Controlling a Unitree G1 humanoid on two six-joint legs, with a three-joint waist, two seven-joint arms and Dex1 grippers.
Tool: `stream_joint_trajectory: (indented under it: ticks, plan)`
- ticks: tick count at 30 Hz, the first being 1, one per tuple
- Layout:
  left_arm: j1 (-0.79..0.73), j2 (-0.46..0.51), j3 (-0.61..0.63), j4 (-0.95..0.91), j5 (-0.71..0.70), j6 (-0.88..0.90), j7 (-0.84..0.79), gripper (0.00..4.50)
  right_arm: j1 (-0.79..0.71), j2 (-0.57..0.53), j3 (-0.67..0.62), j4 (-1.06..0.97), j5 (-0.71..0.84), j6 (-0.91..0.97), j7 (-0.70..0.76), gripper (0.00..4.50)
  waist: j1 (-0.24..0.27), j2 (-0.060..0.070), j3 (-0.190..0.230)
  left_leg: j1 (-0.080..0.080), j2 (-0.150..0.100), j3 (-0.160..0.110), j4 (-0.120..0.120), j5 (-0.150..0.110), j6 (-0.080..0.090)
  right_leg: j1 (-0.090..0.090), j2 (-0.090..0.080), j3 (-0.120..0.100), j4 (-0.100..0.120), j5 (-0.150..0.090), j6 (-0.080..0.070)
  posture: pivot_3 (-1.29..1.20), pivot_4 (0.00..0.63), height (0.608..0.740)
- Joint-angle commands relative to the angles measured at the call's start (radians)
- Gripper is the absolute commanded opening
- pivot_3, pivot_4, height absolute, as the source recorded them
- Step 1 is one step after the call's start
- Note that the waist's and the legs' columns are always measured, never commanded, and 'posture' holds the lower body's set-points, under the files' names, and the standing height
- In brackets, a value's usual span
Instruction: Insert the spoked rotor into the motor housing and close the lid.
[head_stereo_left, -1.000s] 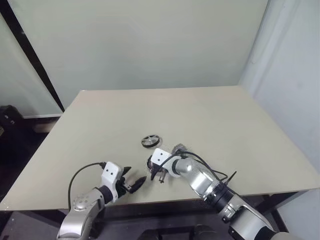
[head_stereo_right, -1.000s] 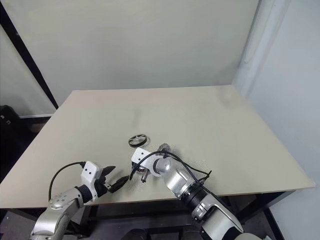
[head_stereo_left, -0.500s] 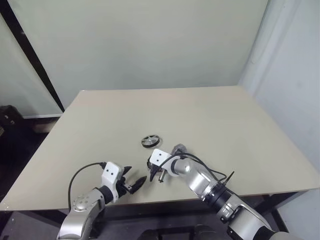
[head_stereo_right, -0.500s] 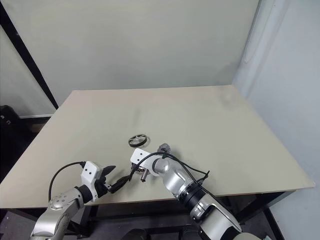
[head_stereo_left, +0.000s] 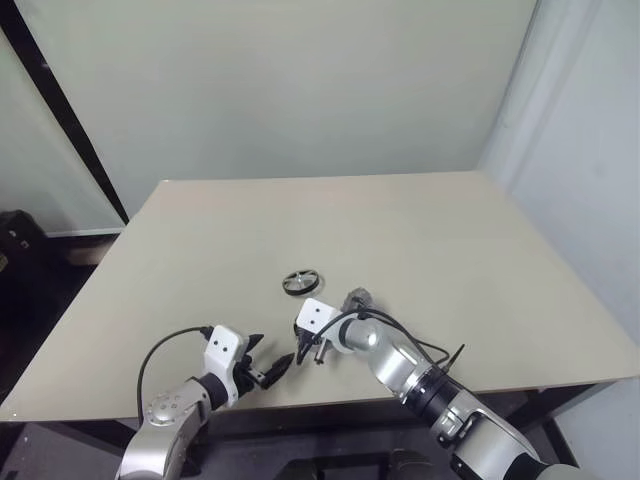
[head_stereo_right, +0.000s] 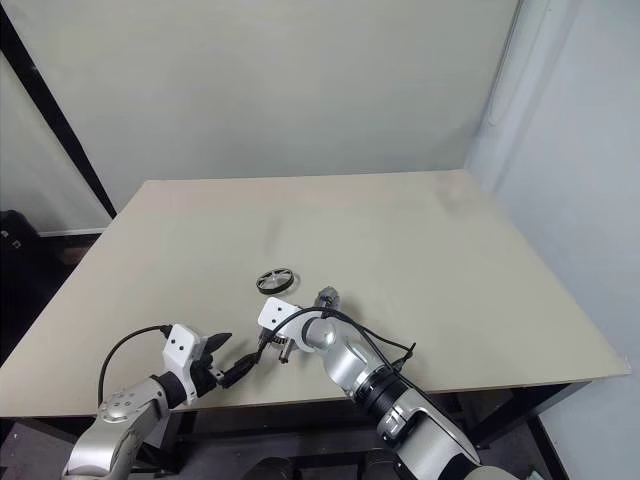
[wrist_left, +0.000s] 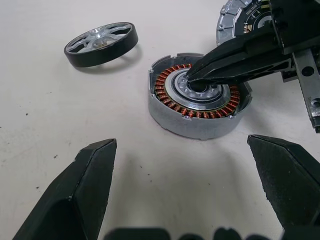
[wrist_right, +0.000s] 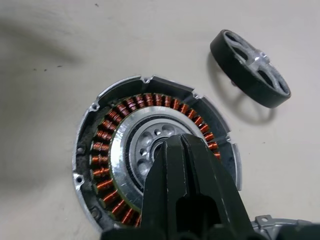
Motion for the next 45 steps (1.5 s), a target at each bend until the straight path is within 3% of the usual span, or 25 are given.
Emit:
stream_joint_trajectory:
  ticks: [1,12,26,34,45]
  plan:
    - [-0.003,0.0,-0.001,-0.045,-0.004,-0.008,0.001,4.5,-0.016,0.011,-0.016,-0.013,-0.013,-0.026,-0.015,0.02,0.0,0.0,0.0,0.0,0.0,0.0,0.0,0.0,0.0,0.0,0.0,0.0,0.0,0.0,0.0,0.0,0.0,0.74]
    - [-0.005,0.002,-0.006,-0.039,0.0,-0.013,-0.002,4.5,-0.025,-0.032,0.042,-0.084,-0.039,0.033,0.149,0.02,0.0,0.0,0.0,0.0,0.0,0.0,0.0,0.0,0.0,0.0,0.0,0.0,-0.001,0.0,0.0,0.0,0.0,0.74]
    - [-0.006,0.001,-0.009,-0.041,0.001,-0.014,-0.002,4.5,-0.044,-0.058,0.061,-0.101,-0.124,0.03,0.131,0.02,0.0,0.0,0.0,0.0,0.0,0.0,-0.002,0.0,0.0,0.0,0.0,0.0,-0.001,0.0,0.0,0.0,0.0,0.74]
    - [-0.007,-0.003,-0.012,-0.038,0.001,-0.019,0.0,4.5,-0.044,-0.035,0.004,-0.121,-0.103,0.023,0.09,0.02,0.0,0.0,0.0,0.0,0.0,0.0,-0.002,0.0,0.0,0.0,0.0,0.0,-0.001,0.0,0.0,0.0,0.0,0.74]
    - [-0.009,-0.002,-0.011,-0.036,0.0,-0.02,0.001,4.5,-0.052,-0.084,0.054,-0.117,-0.15,0.046,0.153,0.02,0.0,0.0,0.0,0.0,0.0,0.0,-0.001,0.0,0.0,0.0,0.0,0.0,-0.001,0.0,0.0,0.0,0.0,0.74]
